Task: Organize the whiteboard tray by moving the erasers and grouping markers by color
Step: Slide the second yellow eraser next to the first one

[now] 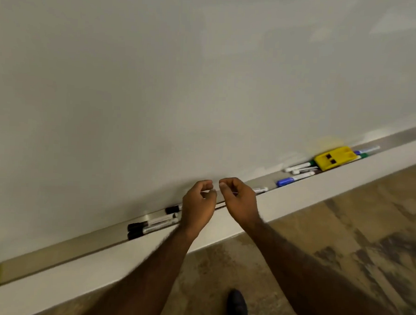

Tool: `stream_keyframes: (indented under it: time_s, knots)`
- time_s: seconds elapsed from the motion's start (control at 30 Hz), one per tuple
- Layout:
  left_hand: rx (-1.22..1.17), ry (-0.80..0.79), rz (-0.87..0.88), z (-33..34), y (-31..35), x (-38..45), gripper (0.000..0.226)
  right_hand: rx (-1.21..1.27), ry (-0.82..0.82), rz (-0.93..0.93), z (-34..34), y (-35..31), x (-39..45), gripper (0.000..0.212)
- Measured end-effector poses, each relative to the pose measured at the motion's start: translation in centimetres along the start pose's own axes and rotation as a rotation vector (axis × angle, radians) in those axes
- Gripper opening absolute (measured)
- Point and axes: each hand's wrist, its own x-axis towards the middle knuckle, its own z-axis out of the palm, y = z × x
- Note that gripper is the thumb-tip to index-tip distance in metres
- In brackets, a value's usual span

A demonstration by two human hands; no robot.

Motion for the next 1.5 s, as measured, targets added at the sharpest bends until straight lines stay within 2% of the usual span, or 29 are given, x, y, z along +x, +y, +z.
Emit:
stream_keyframes:
  time_s: [0.23, 0.43, 0.67, 0.73, 0.8, 0.9, 1.1, 1.3, 1.5]
  knots:
    - [0.016, -0.276, -0.051, 10.6, 4.7, 3.2, 0.035, -0.029, 0.168, 0.063, -9.2, 3.9, 4.9, 0.021]
    - [-0.034, -0.416, -0.126, 19.6, 8.3, 5.5, 0.039, -0.09, 0.352, 0.126, -17.1, 7.3, 9.3, 0.029]
    - [-0.258, -0.522, -0.311, 27.3, 10.6, 7.8, 0.049, -0.095, 0.551, 0.194, -26.0, 11.1, 14.8, 0.04]
    - [-0.334, -0.566, -0.378, 28.9, 11.0, 8.3, 0.038, -0.095, 0.582, 0.218, -28.3, 12.4, 16.1, 0.044]
    - [-0.344, -0.565, -0.414, 30.2, 11.1, 9.0, 0.011, -0.122, 0.568, 0.249, -29.9, 13.4, 17.3, 0.047]
    - [-0.302, -0.525, -0.439, 32.1, 11.1, 10.0, 0.007, -0.158, 0.509, 0.328, -32.0, 14.7, 19.0, 0.05]
    - [-0.308, -0.519, -0.501, 34.2, 11.2, 10.5, 0.016, -0.217, 0.313, 0.448, -33.9, 16.5, 20.5, 0.052]
    - [-0.387, -0.51, -0.537, 35.4, 11.0, 10.3, 0.022, -0.247, 0.302, 0.428, -34.6, 16.6, 20.8, 0.046]
    - [-0.405, -0.426, -0.453, 35.6, 10.3, 9.8, 0.019, -0.214, 0.313, 0.38, -34.4, 16.0, 20.1, 0.045]
